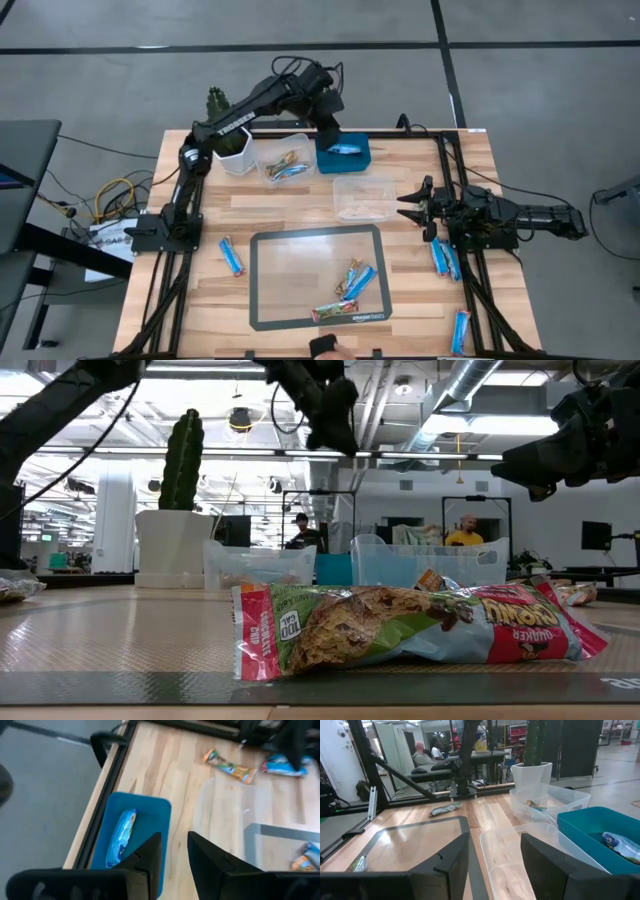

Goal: Pick and place Granola Bars by type
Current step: Put the red granola bar into the bottom transparent bin

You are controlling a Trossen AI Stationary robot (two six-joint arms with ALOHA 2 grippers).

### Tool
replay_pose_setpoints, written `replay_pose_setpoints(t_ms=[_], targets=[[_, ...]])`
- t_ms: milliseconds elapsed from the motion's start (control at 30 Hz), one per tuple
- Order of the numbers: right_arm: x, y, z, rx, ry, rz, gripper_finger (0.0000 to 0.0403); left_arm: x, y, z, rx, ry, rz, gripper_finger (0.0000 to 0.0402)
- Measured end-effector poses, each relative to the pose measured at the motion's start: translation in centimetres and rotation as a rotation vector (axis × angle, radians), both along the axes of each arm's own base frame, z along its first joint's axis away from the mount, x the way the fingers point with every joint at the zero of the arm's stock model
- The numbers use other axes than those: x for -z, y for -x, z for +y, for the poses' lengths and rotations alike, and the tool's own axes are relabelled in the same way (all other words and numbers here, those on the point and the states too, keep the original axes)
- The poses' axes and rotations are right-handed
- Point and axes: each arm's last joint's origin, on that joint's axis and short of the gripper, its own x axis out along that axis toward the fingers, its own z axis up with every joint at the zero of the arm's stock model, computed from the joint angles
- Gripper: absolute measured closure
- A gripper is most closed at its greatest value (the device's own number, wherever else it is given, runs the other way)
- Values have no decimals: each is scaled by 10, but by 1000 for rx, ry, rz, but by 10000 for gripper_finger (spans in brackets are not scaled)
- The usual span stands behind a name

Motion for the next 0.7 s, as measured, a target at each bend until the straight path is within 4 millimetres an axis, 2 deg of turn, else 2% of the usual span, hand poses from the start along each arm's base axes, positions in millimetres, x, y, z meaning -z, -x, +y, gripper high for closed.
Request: replay_pose_setpoints(t_ms=[233, 433, 533, 700], targets=[[0, 0, 0, 0, 0, 0, 233, -30, 14, -28, 40, -31, -56, 320], [0, 0, 0, 0, 0, 0, 233, -45, 44, -55, 57, -61, -96, 320], [0, 0, 0, 0, 0, 0, 233, -45, 65, -67, 45, -69, -149, 320], [0, 0, 0, 0, 0, 0, 233, -32, 106, -93, 30, -65, -231, 320]])
